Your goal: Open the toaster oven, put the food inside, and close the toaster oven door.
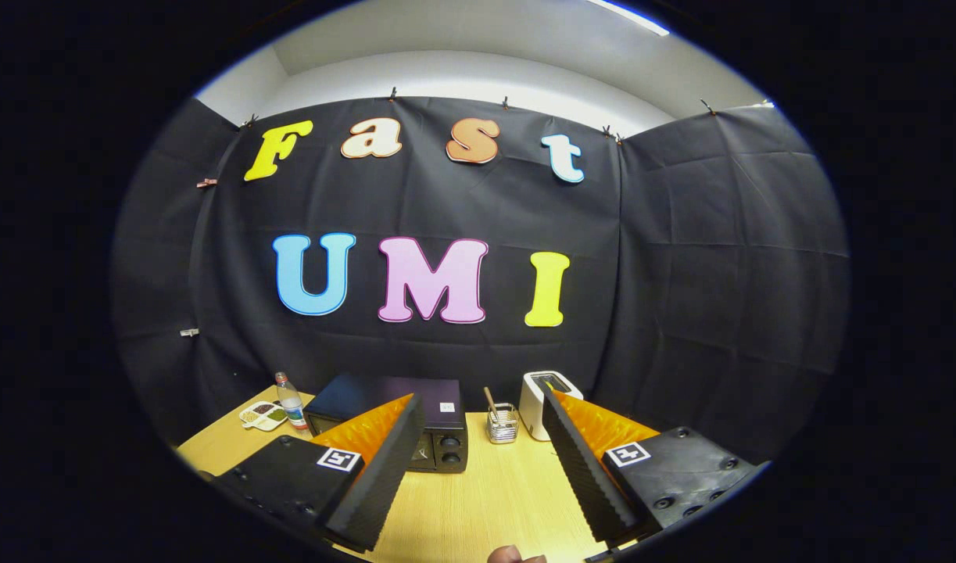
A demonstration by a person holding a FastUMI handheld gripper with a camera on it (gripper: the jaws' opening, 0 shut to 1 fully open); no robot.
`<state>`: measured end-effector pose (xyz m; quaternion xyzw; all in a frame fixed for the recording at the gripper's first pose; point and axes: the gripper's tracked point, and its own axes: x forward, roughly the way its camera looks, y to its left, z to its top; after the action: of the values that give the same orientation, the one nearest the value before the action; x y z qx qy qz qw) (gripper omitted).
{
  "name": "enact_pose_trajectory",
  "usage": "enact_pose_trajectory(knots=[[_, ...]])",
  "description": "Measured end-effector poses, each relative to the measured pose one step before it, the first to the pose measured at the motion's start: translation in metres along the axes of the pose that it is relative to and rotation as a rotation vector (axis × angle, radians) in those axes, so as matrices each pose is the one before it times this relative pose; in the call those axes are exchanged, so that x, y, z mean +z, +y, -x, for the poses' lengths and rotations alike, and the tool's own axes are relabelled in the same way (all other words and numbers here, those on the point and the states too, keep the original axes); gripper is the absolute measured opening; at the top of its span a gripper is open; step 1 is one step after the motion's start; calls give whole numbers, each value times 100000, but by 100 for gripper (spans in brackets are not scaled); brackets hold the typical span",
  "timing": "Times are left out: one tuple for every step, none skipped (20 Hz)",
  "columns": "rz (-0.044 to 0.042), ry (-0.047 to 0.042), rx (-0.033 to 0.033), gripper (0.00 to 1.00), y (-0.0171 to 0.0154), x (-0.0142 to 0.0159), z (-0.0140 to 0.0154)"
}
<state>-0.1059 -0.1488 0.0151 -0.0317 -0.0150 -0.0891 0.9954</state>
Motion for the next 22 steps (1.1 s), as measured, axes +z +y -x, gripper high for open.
enact_pose_trajectory(knots=[[-909, 286, 314, 97, 30, 5, -77], [-461, 92, -56, 97, -18, 24, -25], [-316, -52, 10, 97, -95, 73, -208], [-141, -274, 30, 97, -10, 130, -156], [-64, 21, 204, 97, 58, 44, -38], [-2, 177, 138, 97, 23, -57, -64], [122, -68, -119, 97, -76, 69, -45], [178, 30, 146, 98, 72, 26, -37], [333, -81, 51, 97, 59, -25, -275], [261, 14, 102, 97, 6, 12, -145], [82, 170, 146, 97, 91, 58, 21], [107, 1, 130, 97, 68, 30, 113], [336, 29, 343, 97, 85, -9, -100], [490, 32, 90, 97, 39, -54, 47], [470, -2, 216, 97, 52, -34, 25], [440, -177, -148, 97, -12, -25, 42], [173, -178, 78, 97, -25, 42, -43], [17, -165, -65, 97, 4, -3, -23], [100, 222, 57, 97, 6, -150, -20], [206, -19, -121, 97, -45, -130, -77], [202, 102, -39, 97, -46, -74, 94], [35, -51, 127, 97, 114, -71, 114]])
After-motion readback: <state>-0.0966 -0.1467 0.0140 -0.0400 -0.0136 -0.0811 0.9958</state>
